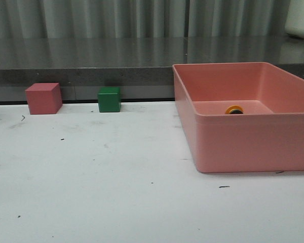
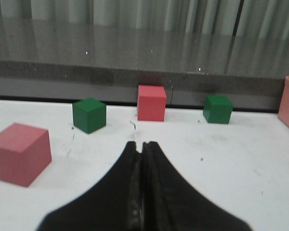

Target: Place and stand button with both arms

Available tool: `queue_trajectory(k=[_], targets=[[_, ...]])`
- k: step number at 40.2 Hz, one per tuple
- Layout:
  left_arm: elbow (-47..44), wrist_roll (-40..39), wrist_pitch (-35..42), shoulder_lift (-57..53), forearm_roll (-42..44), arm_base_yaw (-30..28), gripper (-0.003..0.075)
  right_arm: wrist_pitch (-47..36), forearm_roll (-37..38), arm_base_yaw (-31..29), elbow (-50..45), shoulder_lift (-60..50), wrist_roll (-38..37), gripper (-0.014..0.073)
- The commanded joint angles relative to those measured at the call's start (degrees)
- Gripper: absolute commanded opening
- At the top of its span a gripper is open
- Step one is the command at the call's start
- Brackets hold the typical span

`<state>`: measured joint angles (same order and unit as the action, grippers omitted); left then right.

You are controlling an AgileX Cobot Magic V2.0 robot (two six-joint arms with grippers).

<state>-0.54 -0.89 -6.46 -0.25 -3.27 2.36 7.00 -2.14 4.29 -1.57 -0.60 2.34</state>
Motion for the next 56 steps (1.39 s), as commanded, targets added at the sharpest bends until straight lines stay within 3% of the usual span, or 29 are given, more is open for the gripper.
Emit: queue_trajectory(k=[1, 4, 10, 21, 35, 38, 41, 48, 51, 56], targets=[[-0.34, -0.18, 12.83, -1.28, -0.47, -0.04, -0.002, -8.91, 0.0, -0.29, 0.8, -1.02, 0.39, -0.0069], [1.76, -0.19, 15.67, -1.16, -0.78, -0.04, -0.002, -9.84, 0.0, -0.29, 2.83, -1.02, 0.39, -0.0069], [9.64, -0.19, 11.12, 0.81, -0.92, -0.04, -0.002, -6.28, -0.05, -0.29, 10.64, -0.28, 0.39, -0.0069], [24.23, -0.19, -0.49, 17.5, -0.92, -0.04, -0.002, 13.13, -7.02, -0.29, 28.28, 16.74, 0.34, -0.0067], [28.3, -0.19, -1.06, 26.93, -1.75, -0.04, -0.0019, 11.28, -7.02, -0.29, 31.92, 29.57, 0.34, -0.0064], [28.3, -0.19, -1.06, 26.93, -1.75, -0.04, 0.0, 10.36, -7.02, -0.29, 31.92, 30.03, 0.34, -0.0014], [28.3, -0.19, -1.06, 26.93, -1.75, -0.04, 0.0095, 8.96, -6.89, -0.29, 31.86, 30.36, 0.34, 0.0114], [27.98, -0.19, -1.06, 26.93, -1.75, -0.04, 0.0559, 4.95, -6.89, -0.29, 31.67, 30.43, 0.34, 0.0553], [27.85, -0.19, -0.94, 26.93, -1.75, -0.04, 0.0708, 1.86, -6.89, -0.29, 31.67, 31.61, 0.34, 0.0653], [27.85, -0.19, -0.94, 26.93, -1.75, -0.04, 0.0662, -2.17, -6.95, -0.29, 32.16, 35.69, 0.34, 0.0652]])
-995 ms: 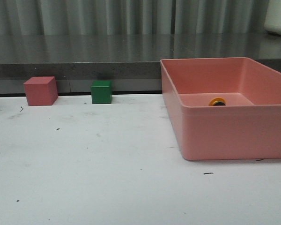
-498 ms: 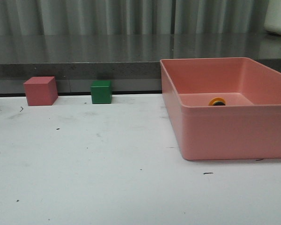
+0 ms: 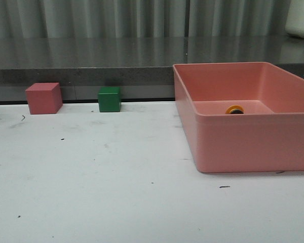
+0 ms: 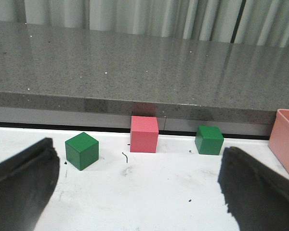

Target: Place and stand button with both arms

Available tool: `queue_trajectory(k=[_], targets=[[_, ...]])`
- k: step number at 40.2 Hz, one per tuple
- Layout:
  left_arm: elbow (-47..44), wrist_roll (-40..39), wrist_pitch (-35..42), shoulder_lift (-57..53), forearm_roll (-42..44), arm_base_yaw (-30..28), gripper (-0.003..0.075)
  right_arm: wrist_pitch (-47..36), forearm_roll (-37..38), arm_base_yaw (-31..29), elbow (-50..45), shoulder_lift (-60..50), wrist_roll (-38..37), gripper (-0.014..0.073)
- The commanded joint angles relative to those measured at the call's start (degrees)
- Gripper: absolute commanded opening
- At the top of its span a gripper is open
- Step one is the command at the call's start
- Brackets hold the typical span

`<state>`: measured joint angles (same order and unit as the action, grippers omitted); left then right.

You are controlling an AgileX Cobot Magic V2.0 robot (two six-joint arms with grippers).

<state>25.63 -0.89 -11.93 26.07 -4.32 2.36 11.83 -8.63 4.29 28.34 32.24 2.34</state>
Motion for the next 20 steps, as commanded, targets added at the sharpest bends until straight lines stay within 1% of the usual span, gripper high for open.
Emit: queue_trajectory(k=[1, 6, 9, 13, 20], targets=[[1.67, -0.19, 4.53, 0.61, -0.7, -0.04, 0.0653, -7.34, -0.46, -0.29, 2.75, 3.95, 0.34, 0.0652], [1.67, -0.19, 4.53, 0.61, -0.7, -0.04, 0.0622, -8.4, -0.46, -0.23, 7.54, 13.56, 0.34, 0.0652], [1.67, -0.19, 4.53, 0.61, -0.7, -0.04, 0.0605, -7.85, -0.46, -0.12, 12.14, 22.09, 0.34, 0.0652], [1.67, -0.19, 4.53, 0.61, -0.7, -0.04, 0.0596, -4.99, -0.46, 1.43, 18.91, 32.01, 0.34, 0.0652], [1.67, -0.19, 4.53, 0.61, -0.7, -0.04, 0.0596, 3.41, -0.46, 5.28, 31.38, 46.66, 0.34, 0.0652]])
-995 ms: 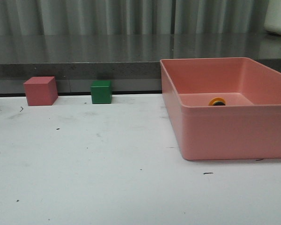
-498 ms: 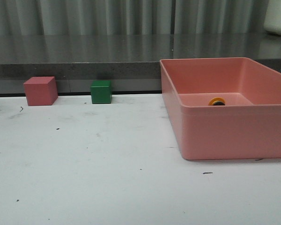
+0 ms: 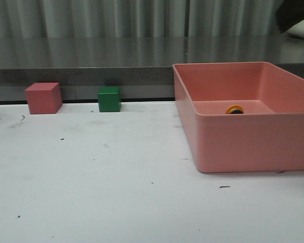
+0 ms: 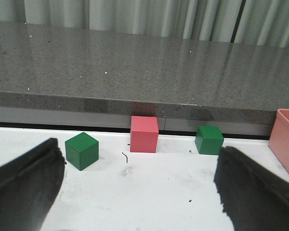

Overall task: Place and stand button with both arms
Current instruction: 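Lower the right gripper into the pink bin around the yellow button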

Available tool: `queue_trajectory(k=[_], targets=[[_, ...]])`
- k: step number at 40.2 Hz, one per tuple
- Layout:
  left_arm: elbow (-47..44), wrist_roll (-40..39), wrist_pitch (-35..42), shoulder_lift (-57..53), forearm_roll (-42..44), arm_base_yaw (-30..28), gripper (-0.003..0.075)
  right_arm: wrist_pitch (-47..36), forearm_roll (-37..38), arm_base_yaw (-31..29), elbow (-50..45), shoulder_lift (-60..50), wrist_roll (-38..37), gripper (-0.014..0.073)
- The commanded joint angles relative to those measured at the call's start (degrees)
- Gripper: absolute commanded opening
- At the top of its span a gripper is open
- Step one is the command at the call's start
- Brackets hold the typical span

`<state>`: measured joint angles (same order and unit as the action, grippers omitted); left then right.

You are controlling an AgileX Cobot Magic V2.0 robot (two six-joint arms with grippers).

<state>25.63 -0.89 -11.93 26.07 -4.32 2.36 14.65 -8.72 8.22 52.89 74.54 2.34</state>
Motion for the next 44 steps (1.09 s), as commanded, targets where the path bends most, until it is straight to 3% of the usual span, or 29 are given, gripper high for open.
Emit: queue_trajectory(k=[1, 15, 22, 34, 39, 44], targets=[[1.67, -0.19, 4.53, 0.61, -0.7, -0.04, 0.0596, 2.27, -0.6, 1.48, 8.33, 6.56, 0.21, 0.0652], [1.67, -0.19, 4.42, 0.61, -0.7, -0.04, 0.0596, 22.92, -1.35, 0.85, 30.67, 30.03, -5.16, 0.0652], [1.67, -0.19, 4.42, 0.61, -0.7, -0.04, 0.0596, 25.78, -0.71, 0.49, 35.65, 36.44, -7.59, 0.0652], [1.67, -0.19, 4.42, 0.61, -0.7, -0.04, 0.0596, 25.69, -0.23, -0.98, 35.96, 41.49, -9.18, 0.065], [1.67, -0.19, 4.42, 0.61, -0.7, -0.04, 0.0596, 25.64, -0.23, -0.98, 35.96, 42.01, -9.18, 0.0563], [1.67, -0.19, 4.42, 0.61, -0.7, -0.04, 0.0596, 25.64, -0.23, -0.98, 35.96, 42.01, -9.18, 0.0359]])
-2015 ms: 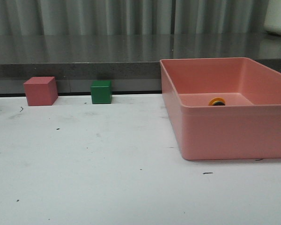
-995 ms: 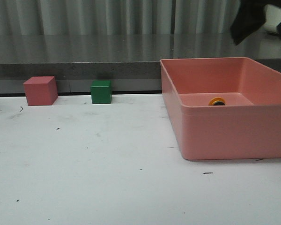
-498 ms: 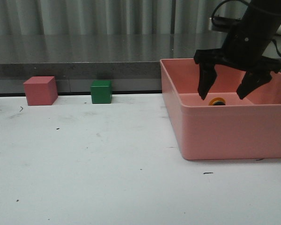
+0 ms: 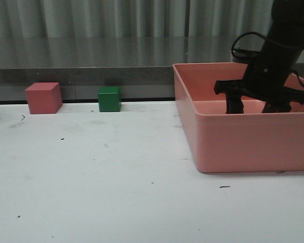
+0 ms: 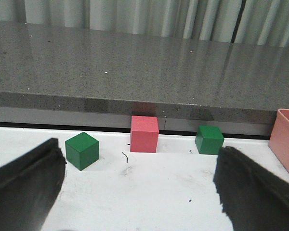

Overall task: Place and stand button with both arms
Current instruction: 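Lower the right gripper into the pink bin around the yellow button, then close the right gripper on the button and lift it out, then carry the button with the right gripper toward the pink cube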

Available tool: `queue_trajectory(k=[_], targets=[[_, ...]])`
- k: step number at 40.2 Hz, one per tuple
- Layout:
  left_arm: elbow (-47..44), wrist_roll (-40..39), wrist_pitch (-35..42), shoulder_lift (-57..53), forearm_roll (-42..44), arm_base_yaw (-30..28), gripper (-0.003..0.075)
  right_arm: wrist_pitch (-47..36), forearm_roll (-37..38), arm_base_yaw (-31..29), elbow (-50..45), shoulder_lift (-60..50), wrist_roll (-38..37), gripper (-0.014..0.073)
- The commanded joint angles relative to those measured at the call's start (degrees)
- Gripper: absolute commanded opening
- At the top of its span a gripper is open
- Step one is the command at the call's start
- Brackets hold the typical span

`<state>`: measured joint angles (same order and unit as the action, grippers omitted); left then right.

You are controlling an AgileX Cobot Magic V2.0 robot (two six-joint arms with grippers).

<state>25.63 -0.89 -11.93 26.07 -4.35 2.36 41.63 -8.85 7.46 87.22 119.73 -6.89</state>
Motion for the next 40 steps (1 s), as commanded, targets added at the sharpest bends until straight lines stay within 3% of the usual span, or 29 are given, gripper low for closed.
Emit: queue_trajectory(k=[1, 6, 24, 31, 40], targets=[[1.67, -0.19, 4.42, 0.61, -0.66, -0.04, 0.0596, -1.29, -0.11, -0.22, 1.62, -3.23, 0.04, 0.033], [1.67, -0.19, 4.42, 0.61, -0.66, -0.04, 0.0596, -0.85, -0.11, -0.22, 1.62, -3.81, 0.1, 0.0202], [1.67, -0.19, 4.42, 0.61, -0.66, -0.04, 0.0596, 0.74, -0.11, 2.6, 1.62, -18.83, 0.22, 0.0194], [1.67, -0.19, 4.42, 0.61, -0.66, -0.04, 0.0596, 0.35, -1.25, 9.68, 1.62, -24.84, 0.22, 0.0194], [1.67, -0.19, 4.42, 0.61, -0.66, -0.04, 0.0596, -0.45, -9.35, 22.28, 1.62, -24.66, 2.3, 0.0194]])
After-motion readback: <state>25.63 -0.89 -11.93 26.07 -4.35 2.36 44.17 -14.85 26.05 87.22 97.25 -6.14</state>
